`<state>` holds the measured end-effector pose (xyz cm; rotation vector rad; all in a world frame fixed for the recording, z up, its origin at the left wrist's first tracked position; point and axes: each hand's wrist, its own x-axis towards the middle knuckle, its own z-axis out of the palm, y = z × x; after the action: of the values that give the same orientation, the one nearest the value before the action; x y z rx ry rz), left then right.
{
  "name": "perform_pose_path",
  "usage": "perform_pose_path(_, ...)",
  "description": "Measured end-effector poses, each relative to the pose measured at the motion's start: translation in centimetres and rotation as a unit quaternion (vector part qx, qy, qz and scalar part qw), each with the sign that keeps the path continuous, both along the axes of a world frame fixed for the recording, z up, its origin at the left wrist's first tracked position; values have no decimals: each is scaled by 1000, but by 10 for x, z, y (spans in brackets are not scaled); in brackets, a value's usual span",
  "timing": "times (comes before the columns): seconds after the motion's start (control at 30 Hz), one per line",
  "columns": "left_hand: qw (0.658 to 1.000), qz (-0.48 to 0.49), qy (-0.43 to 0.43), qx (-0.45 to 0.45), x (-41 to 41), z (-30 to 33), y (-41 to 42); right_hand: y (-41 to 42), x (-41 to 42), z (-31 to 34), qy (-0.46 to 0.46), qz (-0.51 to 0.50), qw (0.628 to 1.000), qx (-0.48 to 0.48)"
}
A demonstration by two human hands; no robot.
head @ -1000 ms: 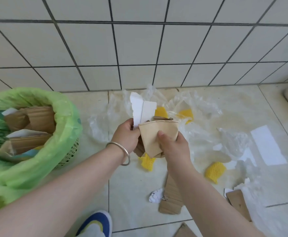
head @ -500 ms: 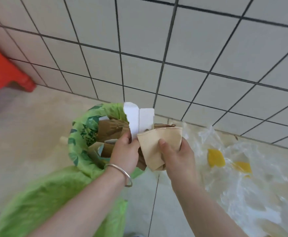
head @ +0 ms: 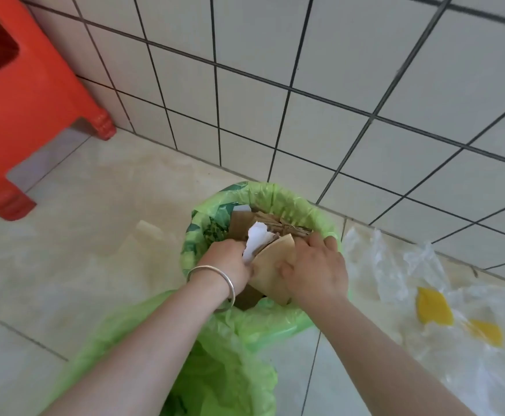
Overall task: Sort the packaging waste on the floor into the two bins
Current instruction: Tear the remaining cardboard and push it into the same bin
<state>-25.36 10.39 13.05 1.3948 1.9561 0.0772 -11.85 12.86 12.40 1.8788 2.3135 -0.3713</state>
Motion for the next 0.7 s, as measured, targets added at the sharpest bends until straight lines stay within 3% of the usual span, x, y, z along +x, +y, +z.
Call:
perform_pose_path(0.2,980,-124,145,-61,4,-36,8,3,-18,-27,-137,98,986,3)
perform_pose_path(0.3,969,-125,189,-97,5,-46,10,4,-26,-37,-158,105,981,-36)
perform_pose_path(0.43,976,-72,206,-28,3,-41,12,7,-31,-32,-188,99,976,-42)
perform_pose_path(0.5,979,-36,191,57,4,-31,7,3,-27,-21,-152,81,985,-24)
perform_pose_path(0.6,962,-26,206,176,14,-6,-4,-13,-4,5,3,21,1000,18)
perform_pose_path(0.7,951,-55,200,229,46,17,-12,-34,33,29,124,-20,991,42)
